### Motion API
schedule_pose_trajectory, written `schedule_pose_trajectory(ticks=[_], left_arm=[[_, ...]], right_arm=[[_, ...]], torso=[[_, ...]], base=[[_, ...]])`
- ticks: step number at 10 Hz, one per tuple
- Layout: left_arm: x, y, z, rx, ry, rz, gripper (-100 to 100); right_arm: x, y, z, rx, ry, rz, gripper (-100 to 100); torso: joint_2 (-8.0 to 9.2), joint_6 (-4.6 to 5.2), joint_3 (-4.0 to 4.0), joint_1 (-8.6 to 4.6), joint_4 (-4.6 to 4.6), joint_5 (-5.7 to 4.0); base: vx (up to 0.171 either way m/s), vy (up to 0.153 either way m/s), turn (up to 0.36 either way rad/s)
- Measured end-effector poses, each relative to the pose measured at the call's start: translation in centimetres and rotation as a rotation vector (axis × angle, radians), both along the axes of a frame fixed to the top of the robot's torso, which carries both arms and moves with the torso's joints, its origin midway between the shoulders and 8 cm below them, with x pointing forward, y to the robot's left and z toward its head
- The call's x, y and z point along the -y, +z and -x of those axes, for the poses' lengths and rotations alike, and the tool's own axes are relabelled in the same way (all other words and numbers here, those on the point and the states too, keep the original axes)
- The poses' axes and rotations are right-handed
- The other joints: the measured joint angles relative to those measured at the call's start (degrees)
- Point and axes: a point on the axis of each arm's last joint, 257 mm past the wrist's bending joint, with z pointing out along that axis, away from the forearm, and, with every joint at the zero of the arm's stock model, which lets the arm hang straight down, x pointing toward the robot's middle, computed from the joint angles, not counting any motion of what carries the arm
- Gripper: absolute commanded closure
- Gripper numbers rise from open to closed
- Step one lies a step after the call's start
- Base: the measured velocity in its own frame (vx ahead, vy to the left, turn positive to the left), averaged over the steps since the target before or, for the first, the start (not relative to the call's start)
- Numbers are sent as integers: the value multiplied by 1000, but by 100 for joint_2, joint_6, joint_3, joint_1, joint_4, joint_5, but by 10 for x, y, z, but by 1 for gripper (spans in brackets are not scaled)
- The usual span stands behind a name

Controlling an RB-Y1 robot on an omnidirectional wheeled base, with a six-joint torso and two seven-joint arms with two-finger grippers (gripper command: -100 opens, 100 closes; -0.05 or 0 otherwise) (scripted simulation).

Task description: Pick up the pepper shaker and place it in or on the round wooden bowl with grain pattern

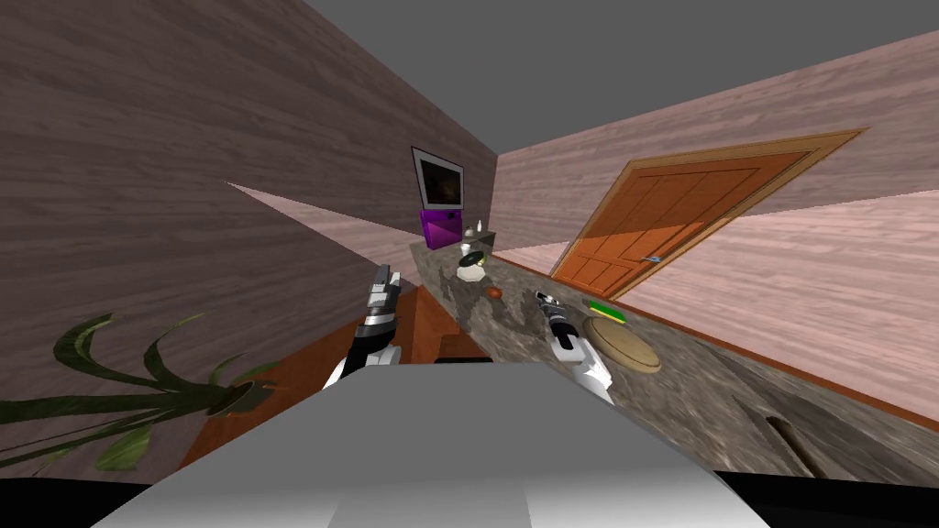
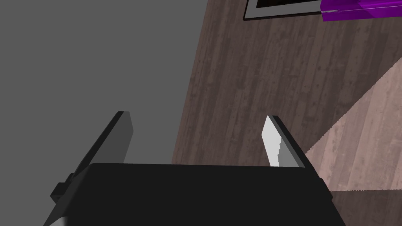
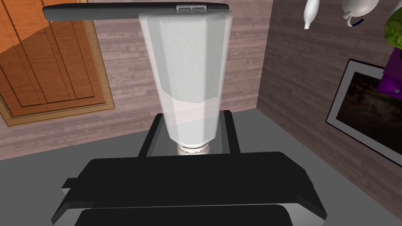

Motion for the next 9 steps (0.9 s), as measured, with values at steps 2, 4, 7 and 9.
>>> schedule_pose_trajectory(ticks=[2,4,7,9], left_arm=[[0,0,0,0,0,0,0],[0,0,0,0,0,0,0],[0,0,0,1,0,0,0],[0,0,0,1,0,0,0]], right_arm=[[-11,0,-6,2,18,-2,0],[-11,2,-8,4,22,4,100],[-18,3,-15,-13,39,29,100],[-24,4,-22,-37,57,63,100]], torso=[[2,-7,-1,-1,-3,-5],[33,-5,8,21,-13,-18],[96,4,21,42,-47,-62],[112,4,27,31,-50,-68]], base=[[6,-4,-11],[-127,68,-14],[-203,108,-8],[-255,55,18]])
